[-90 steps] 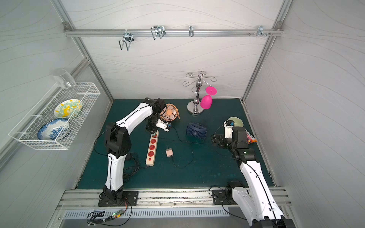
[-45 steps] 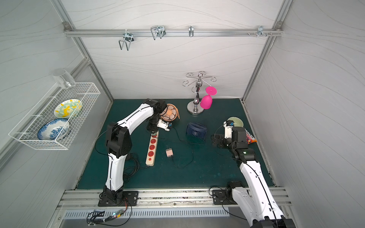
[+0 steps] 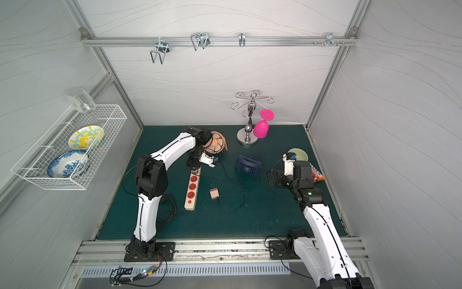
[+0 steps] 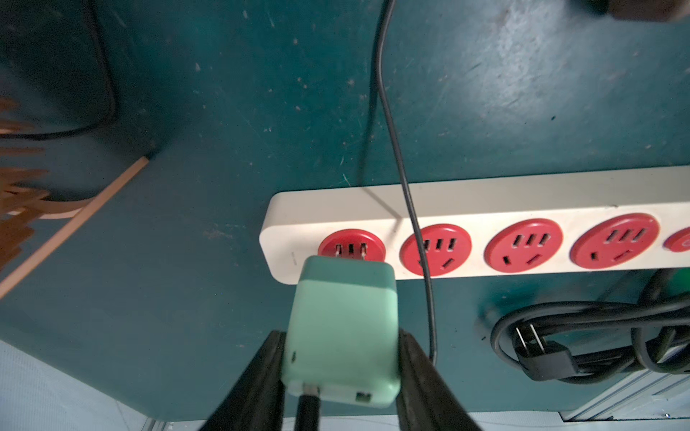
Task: Plug the desk fan into the power strip
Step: Insert the plug into the socket.
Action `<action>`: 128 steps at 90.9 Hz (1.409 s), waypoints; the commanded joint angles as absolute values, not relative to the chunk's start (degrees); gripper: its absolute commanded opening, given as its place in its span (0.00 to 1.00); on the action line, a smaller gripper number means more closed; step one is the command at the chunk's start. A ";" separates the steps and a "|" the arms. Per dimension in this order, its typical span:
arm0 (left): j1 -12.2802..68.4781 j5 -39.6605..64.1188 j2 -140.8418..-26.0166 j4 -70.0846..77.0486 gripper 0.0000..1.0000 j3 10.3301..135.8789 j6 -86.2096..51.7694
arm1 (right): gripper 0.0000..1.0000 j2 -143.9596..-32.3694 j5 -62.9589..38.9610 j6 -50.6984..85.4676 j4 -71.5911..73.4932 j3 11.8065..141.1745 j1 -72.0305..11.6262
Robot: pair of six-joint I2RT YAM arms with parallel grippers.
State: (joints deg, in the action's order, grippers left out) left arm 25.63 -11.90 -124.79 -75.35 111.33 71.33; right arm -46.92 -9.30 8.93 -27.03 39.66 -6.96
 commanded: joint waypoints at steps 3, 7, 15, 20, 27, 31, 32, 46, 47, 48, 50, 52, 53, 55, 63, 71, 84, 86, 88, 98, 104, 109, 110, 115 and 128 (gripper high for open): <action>25.84 -12.79 -126.32 -74.01 0.00 110.92 70.37 | 0.99 -45.92 -8.88 8.00 -25.96 38.92 -7.31; 25.88 -12.50 -126.33 -73.61 0.00 110.73 70.06 | 0.99 -45.91 -8.91 7.95 -25.92 38.93 -7.30; 26.01 -12.07 -126.06 -72.83 0.00 109.67 69.52 | 0.99 -45.92 -8.95 8.02 -25.93 38.91 -7.30; 26.10 -11.68 -125.62 -71.93 0.00 108.77 69.28 | 0.99 -45.85 -8.90 7.98 -25.92 38.93 -7.34; 26.19 -11.02 -124.87 -70.13 0.00 106.33 68.85 | 0.99 -45.83 -8.90 8.07 -25.87 38.84 -7.30; 26.19 -10.76 -124.35 -68.93 0.00 104.49 68.70 | 0.99 -45.81 -8.91 8.01 -25.92 38.80 -7.29; 26.19 -10.61 -124.22 -68.57 0.00 104.01 68.63 | 0.99 -45.80 -8.89 8.00 -25.93 38.83 -7.34; 26.43 -9.26 -123.39 -65.54 0.00 99.19 68.47 | 0.99 -45.87 -8.92 8.00 -25.89 38.85 -7.30; 26.49 -9.15 -123.39 -65.47 0.00 99.12 68.42 | 0.99 -45.88 -8.90 8.04 -25.91 38.85 -7.30; 26.51 -8.97 -123.48 -65.43 0.00 99.09 68.40 | 0.99 -45.88 -8.89 8.02 -25.92 38.85 -7.30; 26.60 -8.61 -123.62 -65.38 0.00 99.24 68.21 | 0.99 -45.83 -8.88 8.00 -25.88 38.85 -7.30; 26.69 -8.33 -123.83 -65.43 0.00 99.41 68.07 | 0.99 -45.87 -8.83 8.00 -25.89 38.85 -7.34; 26.70 -8.16 -123.88 -65.45 0.00 99.54 67.92 | 0.99 -45.87 -8.86 8.04 -25.91 38.85 -7.36; 26.72 -7.86 -124.02 -65.54 0.00 99.70 67.71 | 0.99 -45.88 -8.85 8.05 -25.92 38.83 -7.33; 26.81 -6.94 -124.67 -65.63 0.00 100.03 67.24 | 0.99 -45.88 -8.69 7.92 -26.03 38.81 -7.30; 26.81 -6.12 -125.26 -65.57 0.00 100.06 67.09 | 0.99 -45.98 -8.70 7.91 -25.91 38.75 -7.30; 27.13 -6.07 -127.80 -67.54 0.00 102.90 67.45 | 0.99 -46.04 -8.70 7.93 -25.82 38.78 -7.30; 27.22 -6.11 -128.52 -68.10 0.00 103.71 67.44 | 0.99 -46.07 -8.70 7.96 -25.86 38.79 -7.30; 27.30 -6.08 -128.99 -68.62 0.00 104.57 67.42 | 0.99 -46.06 -8.70 7.97 -25.84 38.77 -7.34; 27.57 -6.13 -130.64 -70.30 0.00 107.75 66.99 | 0.99 -46.11 -8.53 7.99 -25.91 38.78 -7.30; 27.44 -5.91 -130.08 -69.65 0.00 106.71 67.16 | 0.99 -46.13 -8.59 7.92 -25.92 38.76 -7.32; 27.22 -5.89 -129.13 -68.87 0.00 105.11 67.51 | 0.99 -46.21 -8.67 8.00 -25.74 38.73 -7.31; 27.14 -5.94 -128.94 -68.71 0.00 104.36 67.55 | 0.99 -46.22 -8.69 8.00 -25.74 38.66 -7.35; 26.80 -5.89 -127.83 -67.75 0.00 102.21 67.84 | 0.99 -46.31 -8.74 8.09 -25.52 38.60 -7.43; 26.37 -6.65 -126.11 -66.63 0.00 99.00 67.94 | 0.99 -46.48 -8.71 8.09 -25.17 38.61 -7.45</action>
State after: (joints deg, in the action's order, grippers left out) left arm 26.65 -11.40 -122.37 -68.97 103.79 67.33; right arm -46.65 -8.97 8.93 -26.65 39.35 -7.07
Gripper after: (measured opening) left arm 0.465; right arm 0.992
